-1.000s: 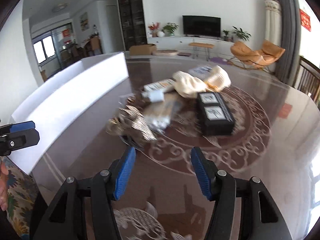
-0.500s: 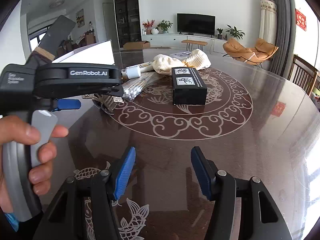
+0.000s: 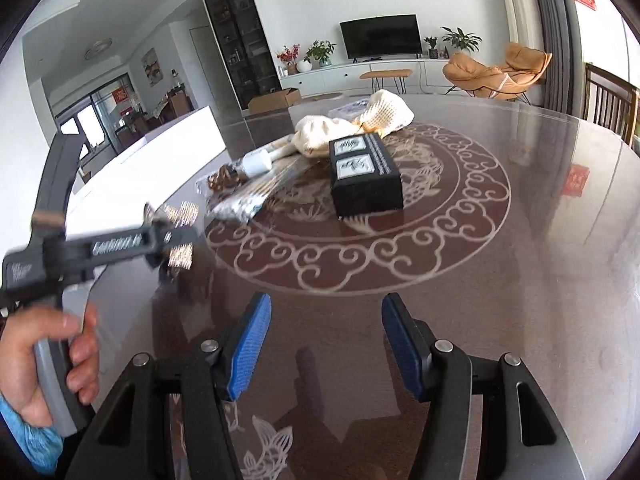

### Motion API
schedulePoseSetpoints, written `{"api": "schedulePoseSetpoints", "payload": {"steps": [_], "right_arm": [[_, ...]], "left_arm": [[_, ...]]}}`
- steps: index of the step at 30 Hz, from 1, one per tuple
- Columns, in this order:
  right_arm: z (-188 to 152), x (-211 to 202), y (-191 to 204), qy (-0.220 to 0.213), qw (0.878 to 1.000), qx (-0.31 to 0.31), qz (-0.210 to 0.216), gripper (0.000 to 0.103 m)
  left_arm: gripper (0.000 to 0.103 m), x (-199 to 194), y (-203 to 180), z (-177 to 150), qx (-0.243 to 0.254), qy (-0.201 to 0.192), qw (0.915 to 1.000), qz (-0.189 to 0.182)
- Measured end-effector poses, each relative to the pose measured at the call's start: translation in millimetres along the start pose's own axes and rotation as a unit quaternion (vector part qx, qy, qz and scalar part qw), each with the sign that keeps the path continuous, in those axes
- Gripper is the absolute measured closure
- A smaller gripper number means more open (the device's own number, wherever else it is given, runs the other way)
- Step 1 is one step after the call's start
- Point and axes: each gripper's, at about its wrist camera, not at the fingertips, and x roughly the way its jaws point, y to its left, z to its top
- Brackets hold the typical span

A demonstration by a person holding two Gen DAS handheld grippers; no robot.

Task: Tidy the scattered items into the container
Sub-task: 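Grasp the silver rhinestone hair clip with the left gripper, then grasp the black soap-bar box with the right gripper while the left holds the clip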

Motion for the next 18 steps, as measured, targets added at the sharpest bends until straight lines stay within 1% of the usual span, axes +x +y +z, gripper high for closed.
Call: {"api": "schedulePoseSetpoints", "payload": {"steps": [2,4,6,8,11,14,18], "right_arm": [[29.6,8.7,-5.1,-0.016,1.0,-0.002,-0.003,0.044],[60.1,27.6,-6.9,-0.016,0.999,-0.018,-0.024,0.044],[83.8,52.3,-8.6,0.005,0.999,-0.024,-0.028,0.044],[98.6,76.2,-7.4,0.033,0.998,-0.035,-0.035,0.044],[107.4,104.7,-4.7,0.072,0.995,-0.05,-0.053,0.043],[106.1,126.7,-7.8,0.107,0.991,-0.042,-0.062,0.04],[100.0,134.7,2.7,0.105,0.987,-0.074,-0.098,0.04]], "left_arm": [[0.051,-4.5,0.9,-8.1,0.012,0.002,0.9999,0.003],[0.051,-6.6,3.9,-12.8,0.01,0.001,0.9999,0.0],[0.051,-8.4,6.6,-14.3,0.006,0.001,1.0,-0.003],[0.051,-9.6,8.5,-13.3,0.006,-0.001,1.0,-0.003],[0.051,-7.9,11.1,-11.7,0.008,-0.001,1.0,0.003],[0.051,-4.5,14.4,-9.2,0.008,-0.002,1.0,0.006],[0.051,0.5,16.8,-4.1,0.008,-0.003,0.9999,0.008]]}}
